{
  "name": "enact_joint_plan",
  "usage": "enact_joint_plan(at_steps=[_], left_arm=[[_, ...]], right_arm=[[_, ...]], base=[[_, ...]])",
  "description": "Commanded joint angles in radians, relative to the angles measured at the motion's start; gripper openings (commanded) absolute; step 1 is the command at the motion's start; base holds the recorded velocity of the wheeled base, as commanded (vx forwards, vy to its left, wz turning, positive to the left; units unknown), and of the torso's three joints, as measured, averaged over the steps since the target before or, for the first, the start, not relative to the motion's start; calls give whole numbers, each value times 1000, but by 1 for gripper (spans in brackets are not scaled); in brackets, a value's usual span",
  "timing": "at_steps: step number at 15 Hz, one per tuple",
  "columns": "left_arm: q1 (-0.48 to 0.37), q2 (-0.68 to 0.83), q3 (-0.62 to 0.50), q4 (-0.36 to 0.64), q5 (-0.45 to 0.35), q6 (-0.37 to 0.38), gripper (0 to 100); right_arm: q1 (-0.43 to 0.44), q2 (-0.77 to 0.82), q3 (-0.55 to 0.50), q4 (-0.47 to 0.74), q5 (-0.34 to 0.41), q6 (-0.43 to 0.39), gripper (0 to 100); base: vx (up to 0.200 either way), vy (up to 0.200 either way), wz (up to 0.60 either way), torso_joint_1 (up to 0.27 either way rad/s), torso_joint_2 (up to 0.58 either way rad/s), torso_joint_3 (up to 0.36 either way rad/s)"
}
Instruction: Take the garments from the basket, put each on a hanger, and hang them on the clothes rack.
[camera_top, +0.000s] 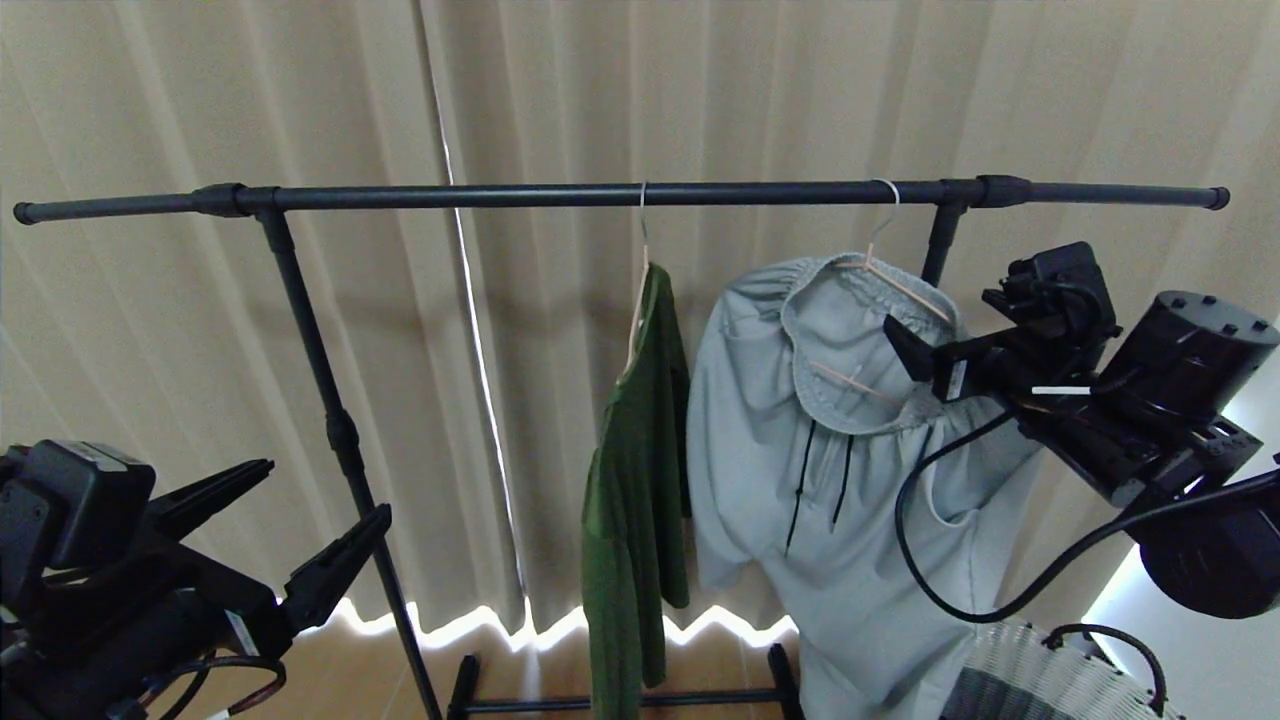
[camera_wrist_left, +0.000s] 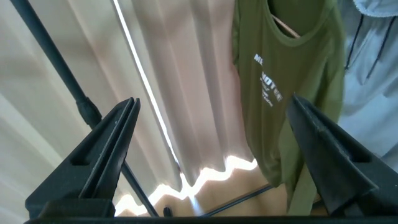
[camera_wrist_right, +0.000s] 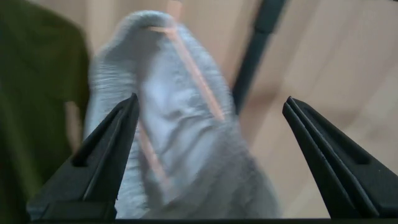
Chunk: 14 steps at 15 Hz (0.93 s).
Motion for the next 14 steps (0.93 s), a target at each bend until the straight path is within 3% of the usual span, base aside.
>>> enact_joint_plan(at_steps=[1, 4, 9, 12, 14], left_arm=[[0, 0, 0, 0, 0, 0, 100], [0, -3, 0, 0, 0, 0, 100], [3, -11, 9, -2, 2, 1, 100], [3, -132, 28, 4, 5, -3, 100], [6, -228, 61, 18, 13, -5, 100]], right_arm=[[17, -41, 36, -9, 6, 1, 100], [39, -94, 105, -76, 64, -1, 100], [39, -281, 251, -87, 66, 29, 100], [39, -454, 403, -85, 64, 107, 100], [39, -549, 502, -78, 63, 113, 100]], base=[[0, 0, 0, 0, 0, 0], [0, 0, 0, 0, 0, 0], [0, 0, 0, 0, 0, 0], [0, 0, 0, 0, 0, 0], [0, 0, 0, 0, 0, 0]])
